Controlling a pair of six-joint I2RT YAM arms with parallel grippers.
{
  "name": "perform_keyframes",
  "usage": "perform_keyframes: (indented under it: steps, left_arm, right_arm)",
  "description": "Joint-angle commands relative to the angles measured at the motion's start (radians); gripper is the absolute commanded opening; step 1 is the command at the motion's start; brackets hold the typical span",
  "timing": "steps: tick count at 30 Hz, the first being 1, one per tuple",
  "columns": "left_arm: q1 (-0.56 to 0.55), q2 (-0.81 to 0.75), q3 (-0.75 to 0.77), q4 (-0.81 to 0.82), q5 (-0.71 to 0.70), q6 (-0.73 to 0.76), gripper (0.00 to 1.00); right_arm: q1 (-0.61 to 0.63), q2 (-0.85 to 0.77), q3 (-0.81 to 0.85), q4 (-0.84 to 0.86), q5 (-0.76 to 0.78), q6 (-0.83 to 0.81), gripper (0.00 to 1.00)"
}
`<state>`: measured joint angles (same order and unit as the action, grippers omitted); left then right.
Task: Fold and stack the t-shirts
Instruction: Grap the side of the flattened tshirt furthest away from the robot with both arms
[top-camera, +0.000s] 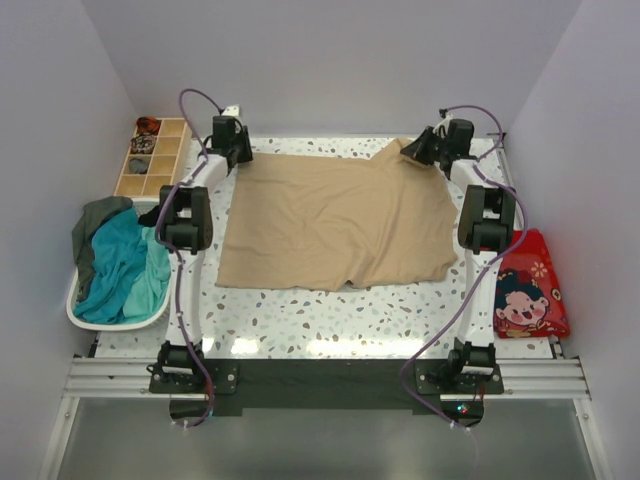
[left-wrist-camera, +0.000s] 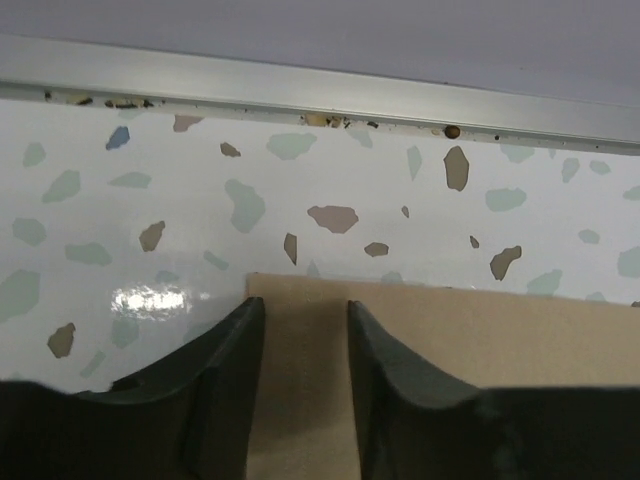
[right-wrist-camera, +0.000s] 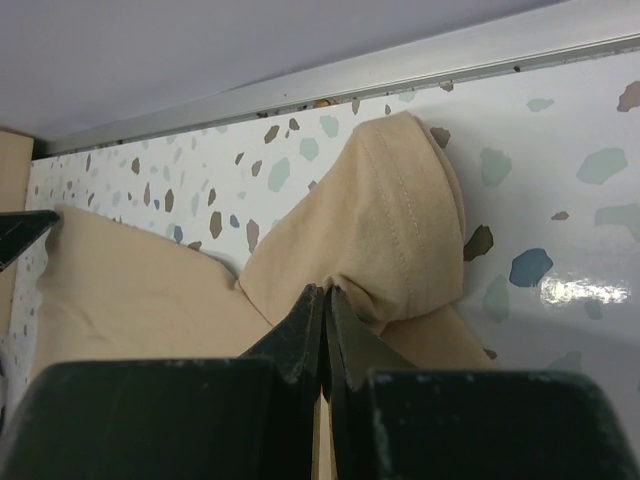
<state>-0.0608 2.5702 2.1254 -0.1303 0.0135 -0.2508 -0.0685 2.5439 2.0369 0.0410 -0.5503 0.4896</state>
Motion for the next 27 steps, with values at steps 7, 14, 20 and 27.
perform_keyframes:
  steps: [7, 14, 20, 27]
  left_arm:
    - [0.007, 0.010, 0.056, -0.069, -0.010, 0.002, 0.75]
    - [0.006, 0.068, 0.174, -0.166, -0.010, 0.016, 0.49]
    - [0.004, 0.064, 0.180, -0.203, -0.012, 0.019, 0.41]
    - [0.004, 0.065, 0.183, -0.250, -0.038, 0.025, 0.40]
  right_arm:
    - [-0.005, -0.028, 0.069, -0.004, -0.025, -0.008, 0.00]
    - [-0.005, -0.027, 0.069, -0.003, -0.023, -0.002, 0.01]
    - [-0.005, -0.025, 0.069, -0.006, -0.026, 0.000, 0.01]
    - [-0.005, -0.028, 0.069, -0.009, -0.027, 0.000, 0.01]
